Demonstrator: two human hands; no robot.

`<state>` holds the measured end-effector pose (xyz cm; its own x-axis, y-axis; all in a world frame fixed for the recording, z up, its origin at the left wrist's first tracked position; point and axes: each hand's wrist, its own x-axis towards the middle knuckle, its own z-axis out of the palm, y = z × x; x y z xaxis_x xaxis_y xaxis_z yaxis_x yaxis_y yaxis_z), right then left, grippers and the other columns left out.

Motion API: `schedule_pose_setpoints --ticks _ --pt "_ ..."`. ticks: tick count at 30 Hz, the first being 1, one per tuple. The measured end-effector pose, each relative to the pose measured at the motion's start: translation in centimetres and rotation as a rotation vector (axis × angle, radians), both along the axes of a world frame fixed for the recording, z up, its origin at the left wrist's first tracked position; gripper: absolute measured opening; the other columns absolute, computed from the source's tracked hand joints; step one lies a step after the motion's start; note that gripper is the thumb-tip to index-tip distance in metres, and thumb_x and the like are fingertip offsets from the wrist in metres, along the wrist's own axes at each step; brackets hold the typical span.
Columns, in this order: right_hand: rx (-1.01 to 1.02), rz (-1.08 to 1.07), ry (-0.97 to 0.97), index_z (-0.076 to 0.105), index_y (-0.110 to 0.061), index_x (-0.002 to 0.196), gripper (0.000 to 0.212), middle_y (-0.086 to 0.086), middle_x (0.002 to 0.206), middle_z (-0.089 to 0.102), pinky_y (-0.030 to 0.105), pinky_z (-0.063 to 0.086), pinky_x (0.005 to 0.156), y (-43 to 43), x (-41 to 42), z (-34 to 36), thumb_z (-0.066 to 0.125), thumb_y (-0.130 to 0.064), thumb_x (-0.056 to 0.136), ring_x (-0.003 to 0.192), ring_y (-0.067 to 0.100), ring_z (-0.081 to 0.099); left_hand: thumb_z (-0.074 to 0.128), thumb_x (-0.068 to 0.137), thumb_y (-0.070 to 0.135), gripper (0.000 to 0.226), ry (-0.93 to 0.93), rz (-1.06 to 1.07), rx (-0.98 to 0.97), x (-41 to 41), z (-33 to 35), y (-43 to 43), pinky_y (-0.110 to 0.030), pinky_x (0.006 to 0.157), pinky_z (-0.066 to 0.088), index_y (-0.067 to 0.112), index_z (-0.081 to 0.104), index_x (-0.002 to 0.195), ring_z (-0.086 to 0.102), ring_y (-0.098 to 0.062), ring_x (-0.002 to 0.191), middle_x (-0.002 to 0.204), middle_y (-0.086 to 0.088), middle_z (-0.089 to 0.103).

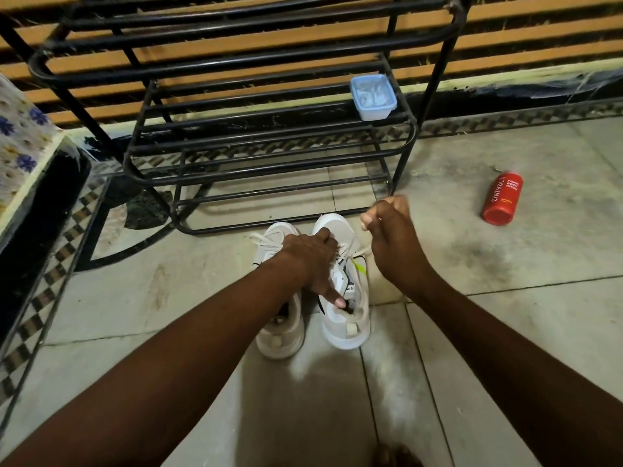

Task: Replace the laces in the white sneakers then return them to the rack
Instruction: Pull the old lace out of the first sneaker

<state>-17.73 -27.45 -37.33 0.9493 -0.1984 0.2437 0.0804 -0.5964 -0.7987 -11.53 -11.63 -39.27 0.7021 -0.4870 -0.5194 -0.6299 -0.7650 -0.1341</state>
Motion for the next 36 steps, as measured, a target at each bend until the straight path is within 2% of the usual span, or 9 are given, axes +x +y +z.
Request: schedule_pose_setpoints --ticks 2,4,8,12,18,20,24,32,36 --pt "0.579 0.044 0.115 0.052 -0.003 0.089 0.023 0.009 0.088 0.063 0.039 0.057 0.076 0.7 0.2 0.9 0.041 -0.012 0.107 0.082 0.026 0.065 0.064 0.045 0.1 0.146 0.0 0.011 -0.006 0.0 -0.2 0.1 -0.051 0.098 0.045 0.022 0.02 0.161 0.046 -0.03 0.14 0.163 0.002 0.023" --pt "0.737 0.077 0.121 0.046 -0.007 0.086 0.026 0.005 0.07 0.057 0.033 0.051 0.057 -0.2 0.5 1.7 0.037 -0.014 0.109 0.06 0.021 0.055 0.064 0.045 0.1 0.148 0.003 0.018 -0.014 0.0 -0.4 0.2 -0.051 0.099 0.046 0.021 0.018 0.161 0.047 -0.031 0.139 0.163 0.002 0.023" --pt "-0.232 0.249 -0.001 0.048 -0.013 0.088 0.017 0.005 0.072 0.054 0.031 0.036 0.057 -3.6 0.8 1.0 0.052 -0.019 0.103 0.061 0.021 0.05 0.062 0.047 0.1 0.147 0.007 0.014 -0.029 -0.1 -0.6 0.5 -0.053 0.103 0.045 0.019 0.017 0.161 0.045 -0.031 0.14 0.164 0.001 0.02" --pt "-0.851 0.586 0.247 0.064 -0.01 0.092 0.007 0.008 0.096 0.052 0.031 0.041 0.07 -3.5 0.4 -0.9 0.059 -0.015 0.094 0.085 0.024 0.057 0.062 0.05 0.099 0.146 0.002 -0.002 -0.023 -0.3 -0.3 0.4 -0.053 0.105 0.044 0.018 0.018 0.162 0.044 -0.031 0.141 0.165 0.0 0.019" --pt "-0.595 0.322 -0.01 0.053 -0.014 0.083 0.013 0.0 0.084 0.042 0.023 0.026 0.071 -2.9 1.3 0.9 0.064 -0.011 0.09 0.08 0.025 0.052 0.061 0.052 0.099 0.144 0.002 -0.004 -0.003 -0.4 0.1 0.3 -0.053 0.107 0.043 0.018 0.016 0.162 0.042 -0.032 0.143 0.168 0.0 0.014" --pt "-0.718 0.396 0.076 0.062 -0.012 0.094 0.02 0.001 0.094 0.045 0.03 0.039 0.071 -2.2 0.5 1.0 0.072 -0.026 0.086 0.091 0.022 0.05 0.062 0.053 0.098 0.143 0.006 -0.005 -0.007 -0.5 0.2 0.3 -0.054 0.108 0.042 0.019 0.016 0.162 0.041 -0.033 0.144 0.168 0.0 0.014" --pt "-1.015 0.493 0.195 0.072 -0.007 0.098 0.013 0.007 0.115 0.054 0.04 0.054 0.079 -2.3 0.2 1.2 0.068 -0.011 0.086 0.106 0.031 0.047 0.062 0.052 0.099 0.144 0.014 -0.002 -0.006 -0.4 0.2 0.3 -0.053 0.108 0.042 0.018 0.016 0.163 0.04 -0.033 0.145 0.168 0.0 0.012" --pt "-0.651 0.09 -0.146 0.064 -0.024 0.078 0.025 -0.013 0.094 0.059 0.034 0.016 0.085 -1.4 -1.9 -0.1 0.064 -0.004 0.063 0.103 0.012 0.056 0.06 0.05 0.1 0.143 0.016 -0.003 -0.032 -0.3 0.3 0.5 -0.052 0.104 0.045 0.02 0.02 0.161 0.045 -0.032 0.141 0.165 0.003 0.017" --pt "0.152 -0.189 -0.159 0.065 -0.018 0.069 0.031 -0.003 0.079 0.07 0.039 0.053 0.086 -2.7 -1.1 0.0 0.052 0.01 0.071 0.083 0.02 0.072 0.06 0.05 0.101 0.143 0.018 0.006 -0.032 -0.3 0.3 0.7 -0.052 0.102 0.047 0.019 0.021 0.16 0.048 -0.031 0.138 0.162 0.005 0.02"
